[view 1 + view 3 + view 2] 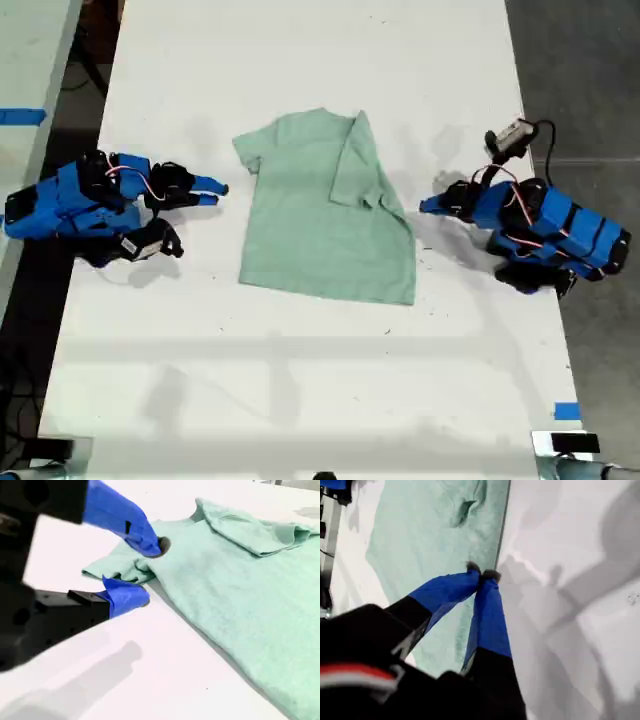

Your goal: Fold t shirt

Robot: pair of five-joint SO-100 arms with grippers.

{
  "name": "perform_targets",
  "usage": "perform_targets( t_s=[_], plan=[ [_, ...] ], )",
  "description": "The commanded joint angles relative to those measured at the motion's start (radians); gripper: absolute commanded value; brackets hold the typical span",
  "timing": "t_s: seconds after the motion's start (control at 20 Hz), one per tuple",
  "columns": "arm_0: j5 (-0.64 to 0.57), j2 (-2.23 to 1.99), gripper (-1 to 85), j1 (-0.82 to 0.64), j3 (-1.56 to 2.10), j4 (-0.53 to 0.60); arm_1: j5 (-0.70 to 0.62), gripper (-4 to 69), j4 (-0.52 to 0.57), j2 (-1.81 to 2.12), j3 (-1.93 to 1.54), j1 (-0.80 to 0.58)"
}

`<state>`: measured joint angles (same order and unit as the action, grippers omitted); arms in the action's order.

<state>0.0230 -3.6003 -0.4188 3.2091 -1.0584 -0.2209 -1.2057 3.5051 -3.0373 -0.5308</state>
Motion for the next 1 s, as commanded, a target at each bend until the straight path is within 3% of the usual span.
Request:
perform_targets(
  t_s=[0.0, 0.2, 0.35, 0.55, 0.65, 0.95],
  plan=[
    [-0.247, -0.006, -0.1, -0.014, -0.008, 0.175, 0.011, 2.0, -0.002, 0.006, -0.061, 0.003],
    [-0.238, 0.091, 2.0, -0.104, -0.140, 0.202, 0.011, 2.0, -0.002, 0.006, -0.061, -0.002],
    [-0.410, 0.667, 15.4, -0.256, -0.500, 0.195, 0.006, 2.0, 0.000, 0.006, -0.061, -0.003],
    [-0.672, 1.347, 21.4, -0.505, -0.841, 0.192, 0.006, 2.0, 0.000, 0.006, -0.061, 0.000],
    [-0.739, 1.611, 22.3, -0.529, -1.012, 0.179, 0.003, 2.0, 0.000, 0.006, -0.060, -0.002],
    [-0.788, 2.013, 22.0, -0.558, -1.356, 0.138, -0.002, 2.0, 0.000, 0.006, -0.058, -0.002]
  ],
)
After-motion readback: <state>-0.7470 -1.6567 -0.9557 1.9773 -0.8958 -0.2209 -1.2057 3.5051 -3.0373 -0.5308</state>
